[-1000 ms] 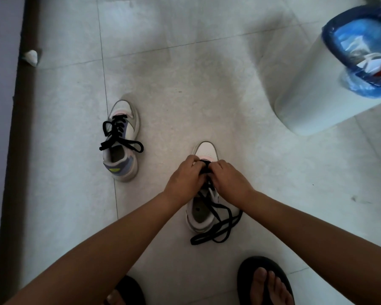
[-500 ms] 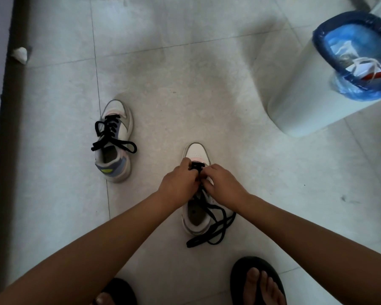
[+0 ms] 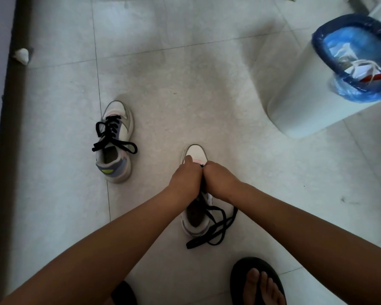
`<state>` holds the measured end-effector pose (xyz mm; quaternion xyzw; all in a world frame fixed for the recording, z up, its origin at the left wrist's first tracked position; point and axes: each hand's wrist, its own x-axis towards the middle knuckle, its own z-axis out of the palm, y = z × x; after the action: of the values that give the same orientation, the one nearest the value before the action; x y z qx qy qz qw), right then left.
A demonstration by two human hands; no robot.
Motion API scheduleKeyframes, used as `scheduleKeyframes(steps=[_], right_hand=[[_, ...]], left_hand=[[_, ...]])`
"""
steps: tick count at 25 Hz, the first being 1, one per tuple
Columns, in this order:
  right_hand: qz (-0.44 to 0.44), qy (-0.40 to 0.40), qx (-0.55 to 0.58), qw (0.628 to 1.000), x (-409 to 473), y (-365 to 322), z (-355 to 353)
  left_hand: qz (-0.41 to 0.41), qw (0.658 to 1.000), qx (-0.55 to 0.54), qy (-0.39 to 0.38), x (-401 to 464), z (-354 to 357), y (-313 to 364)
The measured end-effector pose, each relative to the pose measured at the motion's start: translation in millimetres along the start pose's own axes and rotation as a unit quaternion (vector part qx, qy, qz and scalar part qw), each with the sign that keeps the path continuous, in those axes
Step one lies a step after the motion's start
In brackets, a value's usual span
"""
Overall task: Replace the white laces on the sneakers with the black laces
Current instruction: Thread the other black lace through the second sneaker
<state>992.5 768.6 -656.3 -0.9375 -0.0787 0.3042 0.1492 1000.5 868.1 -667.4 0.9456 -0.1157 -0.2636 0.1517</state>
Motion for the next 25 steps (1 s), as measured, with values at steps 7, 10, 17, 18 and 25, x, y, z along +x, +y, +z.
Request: scheduleKeyframes(steps=[7, 10, 17, 18, 25], right_hand=[[-0.018, -0.005, -0.045, 0.999, 4.8, -4.1, 1.1], [-0.037, 0.019, -0.072, 0.997, 2.4, -3.9, 10.1], [-0.055, 0.083, -0.074, 0.992, -3.6, 5.4, 34.7], [-0.046, 0.099, -0.035, 0.993, -6.6, 9.6, 37.7], [0.042, 0.176, 0.207, 0.962, -17.7, 5.1, 45.6]], left_hand=[[-0.075, 0.991, -0.111, -0.014, 2.3, 4.9, -2.0], [-0.091, 0.988, -0.126, -0.012, -1.0, 10.4, -4.5], [0.016, 0.989, -0.144, 0.031, -14.2, 11.2, -27.9], [0.013, 0.984, -0.176, 0.039, -16.3, 12.6, -31.0], [-0.046, 0.961, -0.263, 0.070, -18.0, 20.8, -35.9]])
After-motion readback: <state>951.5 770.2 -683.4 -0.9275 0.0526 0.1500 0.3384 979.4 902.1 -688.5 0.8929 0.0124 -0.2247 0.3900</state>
